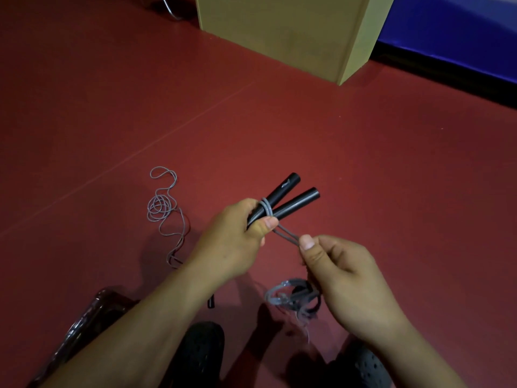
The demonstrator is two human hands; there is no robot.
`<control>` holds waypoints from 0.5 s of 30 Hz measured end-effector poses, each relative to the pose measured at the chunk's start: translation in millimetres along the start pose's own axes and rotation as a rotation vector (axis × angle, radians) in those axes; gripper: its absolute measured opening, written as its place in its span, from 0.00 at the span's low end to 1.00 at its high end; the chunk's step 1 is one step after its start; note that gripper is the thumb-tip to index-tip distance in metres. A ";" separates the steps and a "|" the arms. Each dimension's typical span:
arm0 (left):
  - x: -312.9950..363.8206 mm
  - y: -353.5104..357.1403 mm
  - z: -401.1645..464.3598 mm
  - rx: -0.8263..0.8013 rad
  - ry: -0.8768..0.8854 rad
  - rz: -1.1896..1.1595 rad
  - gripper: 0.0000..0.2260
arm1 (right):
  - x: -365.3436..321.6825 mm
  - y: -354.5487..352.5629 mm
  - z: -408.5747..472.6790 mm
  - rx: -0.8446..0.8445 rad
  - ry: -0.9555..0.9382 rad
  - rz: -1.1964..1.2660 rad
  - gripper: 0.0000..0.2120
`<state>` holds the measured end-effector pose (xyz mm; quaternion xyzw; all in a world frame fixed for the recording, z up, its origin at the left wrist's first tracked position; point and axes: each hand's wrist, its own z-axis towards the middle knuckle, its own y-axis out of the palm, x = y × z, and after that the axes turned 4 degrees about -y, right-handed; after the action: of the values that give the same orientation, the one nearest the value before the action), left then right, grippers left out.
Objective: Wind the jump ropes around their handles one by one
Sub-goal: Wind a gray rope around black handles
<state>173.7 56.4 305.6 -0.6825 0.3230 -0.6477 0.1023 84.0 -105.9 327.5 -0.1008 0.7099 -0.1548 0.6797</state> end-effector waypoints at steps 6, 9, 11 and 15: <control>-5.5 0.3 -3.0 0.077 -0.039 0.133 0.05 | 1.3 -10.6 3.9 0.013 0.167 0.098 0.16; -5.5 -1.7 -2.4 0.116 -0.045 0.140 0.05 | 5.9 -12.4 5.7 0.014 0.236 0.205 0.09; -5.5 -3.3 -1.7 0.128 -0.058 0.171 0.05 | 7.1 -15.3 6.9 0.018 0.258 0.273 0.04; -10.3 -3.4 -1.3 0.019 -0.086 0.226 0.06 | 6.6 -25.0 5.4 0.014 0.216 0.225 0.06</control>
<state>174.0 65.3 299.2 -0.6678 0.3871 -0.6053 0.1948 87.3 -132.0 330.1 0.0013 0.7847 -0.0926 0.6130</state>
